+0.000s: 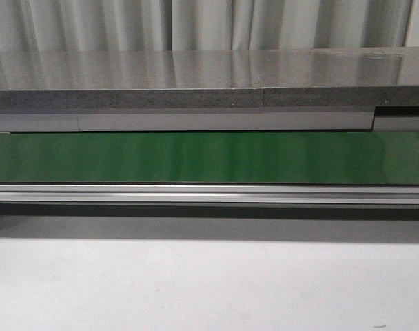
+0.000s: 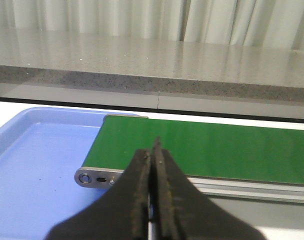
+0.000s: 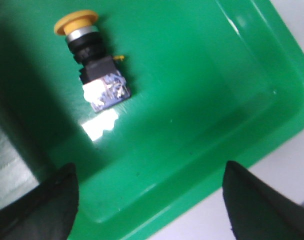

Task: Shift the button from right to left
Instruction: 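Grasp the yellow-capped button with the right gripper and lift it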

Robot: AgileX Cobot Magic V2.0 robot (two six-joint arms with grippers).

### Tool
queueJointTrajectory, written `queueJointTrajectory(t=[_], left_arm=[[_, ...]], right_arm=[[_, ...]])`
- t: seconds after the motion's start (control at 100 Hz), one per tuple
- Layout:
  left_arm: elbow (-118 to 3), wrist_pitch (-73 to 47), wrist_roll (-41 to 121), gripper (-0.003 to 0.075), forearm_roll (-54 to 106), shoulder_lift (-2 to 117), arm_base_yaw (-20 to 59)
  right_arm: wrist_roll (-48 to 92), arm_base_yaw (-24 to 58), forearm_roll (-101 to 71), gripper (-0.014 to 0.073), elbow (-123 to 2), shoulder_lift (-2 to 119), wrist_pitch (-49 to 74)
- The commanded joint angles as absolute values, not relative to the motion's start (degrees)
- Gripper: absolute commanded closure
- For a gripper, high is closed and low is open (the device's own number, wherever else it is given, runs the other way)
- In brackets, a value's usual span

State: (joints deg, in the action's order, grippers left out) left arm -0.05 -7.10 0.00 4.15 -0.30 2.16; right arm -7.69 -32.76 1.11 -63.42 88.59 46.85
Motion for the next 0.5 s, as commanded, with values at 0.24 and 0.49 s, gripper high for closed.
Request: queueJointTrajectory(t=[0.24,0.49], left_arm=[[2.46,-2.59,-0.71,0.0741,4.17,-2.12,2.54],[2.46,-2.59,-0.71,0.0741,4.17,-2.12,2.54]], right_arm=[[-1.65,-33.15,-5.87,0.0002,-74.03,100.63,43.88],[-1.30,-32.70,-6.73,0.0002,-79.27,109.12,42.90]])
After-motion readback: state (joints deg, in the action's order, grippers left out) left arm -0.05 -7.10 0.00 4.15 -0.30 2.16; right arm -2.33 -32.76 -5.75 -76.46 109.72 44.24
